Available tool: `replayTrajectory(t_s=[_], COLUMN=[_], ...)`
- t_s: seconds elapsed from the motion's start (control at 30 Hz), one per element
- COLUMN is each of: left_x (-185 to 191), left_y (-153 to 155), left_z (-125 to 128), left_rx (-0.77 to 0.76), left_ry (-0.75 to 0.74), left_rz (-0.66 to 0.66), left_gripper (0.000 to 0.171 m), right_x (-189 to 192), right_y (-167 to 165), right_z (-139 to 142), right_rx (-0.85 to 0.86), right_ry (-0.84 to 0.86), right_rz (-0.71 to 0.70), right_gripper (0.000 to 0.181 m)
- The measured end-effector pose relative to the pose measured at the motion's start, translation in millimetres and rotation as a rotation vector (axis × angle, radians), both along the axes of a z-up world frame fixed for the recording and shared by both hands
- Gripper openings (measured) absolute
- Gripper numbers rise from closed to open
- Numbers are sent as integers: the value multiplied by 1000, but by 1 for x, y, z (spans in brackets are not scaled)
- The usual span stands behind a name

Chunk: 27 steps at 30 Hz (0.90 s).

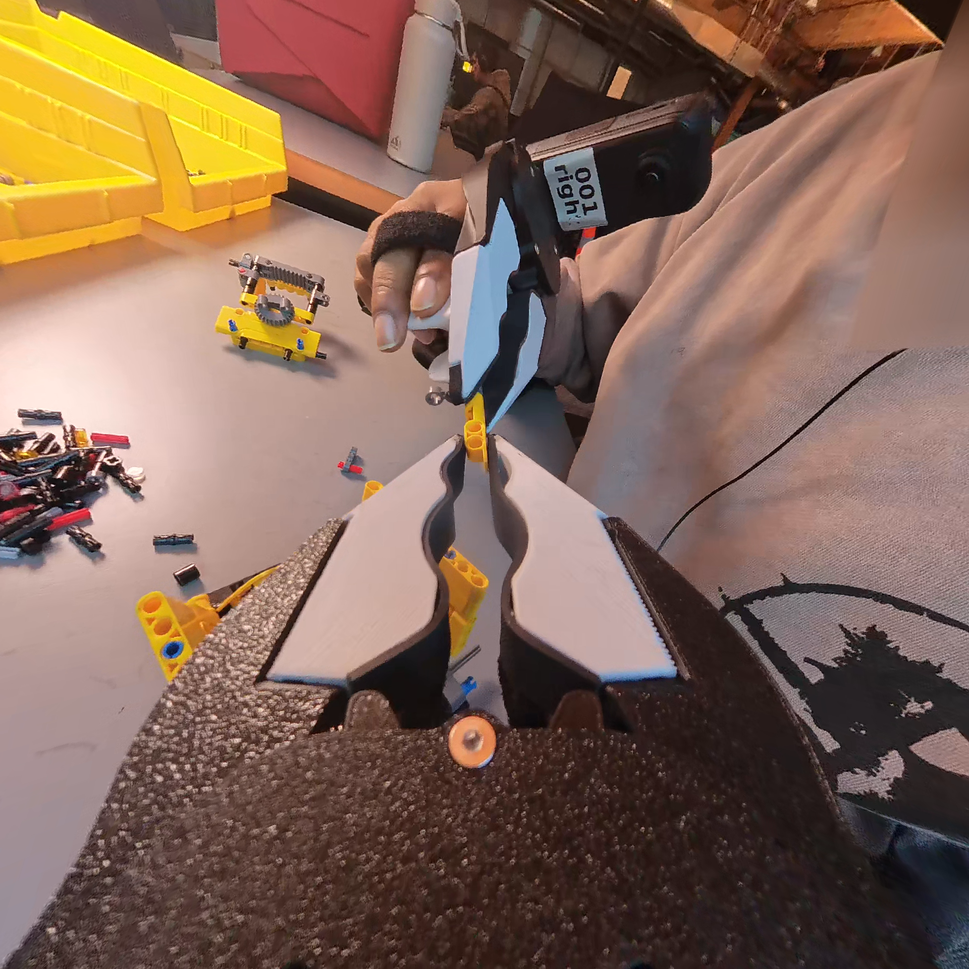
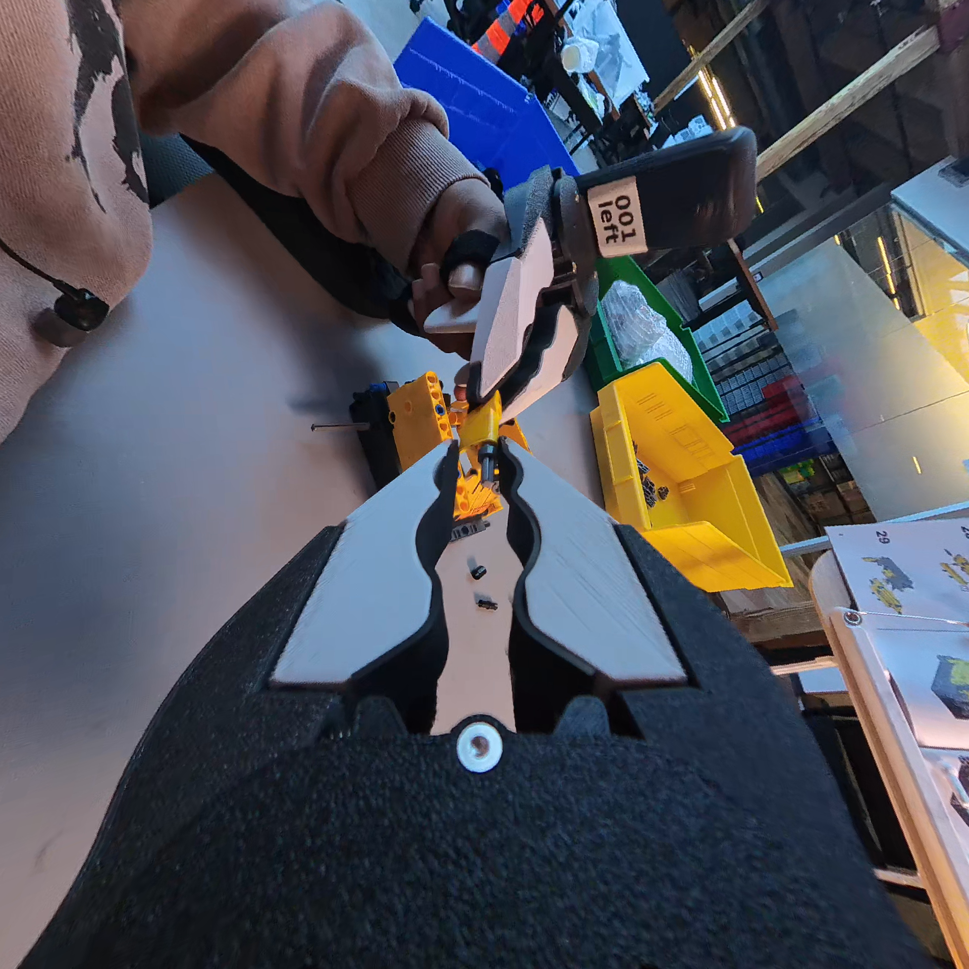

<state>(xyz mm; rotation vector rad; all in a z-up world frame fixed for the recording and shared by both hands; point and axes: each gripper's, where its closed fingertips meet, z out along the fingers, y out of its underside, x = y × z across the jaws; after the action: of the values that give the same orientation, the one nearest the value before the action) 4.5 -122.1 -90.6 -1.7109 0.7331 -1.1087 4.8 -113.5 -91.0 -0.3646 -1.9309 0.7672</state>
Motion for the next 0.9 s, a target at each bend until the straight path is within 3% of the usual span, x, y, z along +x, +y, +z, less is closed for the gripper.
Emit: replayTrajectory(t_s=[0.27,0.9], left_x=[9,8], left_y=[-2,-3], left_z=[5,-6], left_rx=[-3,-70], left_ry=[-31,-21], left_rz=[-26,-49], left_gripper=[6,6], right_x=[-3,2], right_y=[-7,-6], right_z=[8,-1], right_rx=[-25,30], right_ry=[40,10], right_rz=[9,4], right_gripper=[13,9])
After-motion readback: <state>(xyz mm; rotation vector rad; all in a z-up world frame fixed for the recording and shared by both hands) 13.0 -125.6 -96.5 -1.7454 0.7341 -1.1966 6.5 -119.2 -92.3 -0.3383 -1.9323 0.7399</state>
